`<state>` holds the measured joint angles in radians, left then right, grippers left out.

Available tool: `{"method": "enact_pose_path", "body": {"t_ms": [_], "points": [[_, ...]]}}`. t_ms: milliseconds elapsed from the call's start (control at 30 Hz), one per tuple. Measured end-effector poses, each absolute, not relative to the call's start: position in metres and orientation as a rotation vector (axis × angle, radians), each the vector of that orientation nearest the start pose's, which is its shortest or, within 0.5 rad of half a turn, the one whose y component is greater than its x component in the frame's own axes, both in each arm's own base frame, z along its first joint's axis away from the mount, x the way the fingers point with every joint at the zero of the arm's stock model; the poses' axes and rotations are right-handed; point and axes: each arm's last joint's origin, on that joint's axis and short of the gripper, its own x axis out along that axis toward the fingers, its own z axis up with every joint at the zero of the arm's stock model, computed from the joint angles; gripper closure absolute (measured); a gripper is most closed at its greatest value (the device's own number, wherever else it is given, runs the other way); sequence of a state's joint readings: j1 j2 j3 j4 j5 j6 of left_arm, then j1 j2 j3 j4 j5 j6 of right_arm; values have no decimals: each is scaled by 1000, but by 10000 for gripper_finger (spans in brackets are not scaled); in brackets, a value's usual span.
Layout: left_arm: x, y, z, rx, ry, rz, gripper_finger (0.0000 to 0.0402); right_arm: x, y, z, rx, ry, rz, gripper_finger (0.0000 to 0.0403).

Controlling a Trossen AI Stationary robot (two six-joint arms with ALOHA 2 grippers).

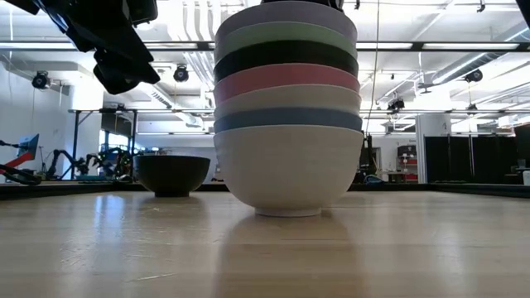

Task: Nest bowls inside each other
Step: Stack the purple bowl on top of the light green bowl, then stack the right black bowl on top of the purple bowl

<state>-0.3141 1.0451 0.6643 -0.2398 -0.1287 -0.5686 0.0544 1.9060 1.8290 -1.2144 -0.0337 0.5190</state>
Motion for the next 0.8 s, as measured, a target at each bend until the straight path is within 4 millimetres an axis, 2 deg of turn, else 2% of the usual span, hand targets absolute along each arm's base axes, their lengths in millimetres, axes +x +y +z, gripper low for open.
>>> {"method": "enact_pose_path", "body": {"t_ms": [267, 367, 567, 800], "points": [[206, -63, 240, -413, 637, -2, 277, 382, 22, 302, 433, 1272, -257, 308], [206, -63, 240, -413, 638, -2, 277, 381, 21, 310, 439, 1243, -250, 294], [206, -63, 240, -412, 639, -2, 277, 384, 17, 349, 437, 1107, -206, 285], [206, -63, 240, -407, 638, -4, 277, 376, 3, 406, 269, 927, -93, 291]]}}
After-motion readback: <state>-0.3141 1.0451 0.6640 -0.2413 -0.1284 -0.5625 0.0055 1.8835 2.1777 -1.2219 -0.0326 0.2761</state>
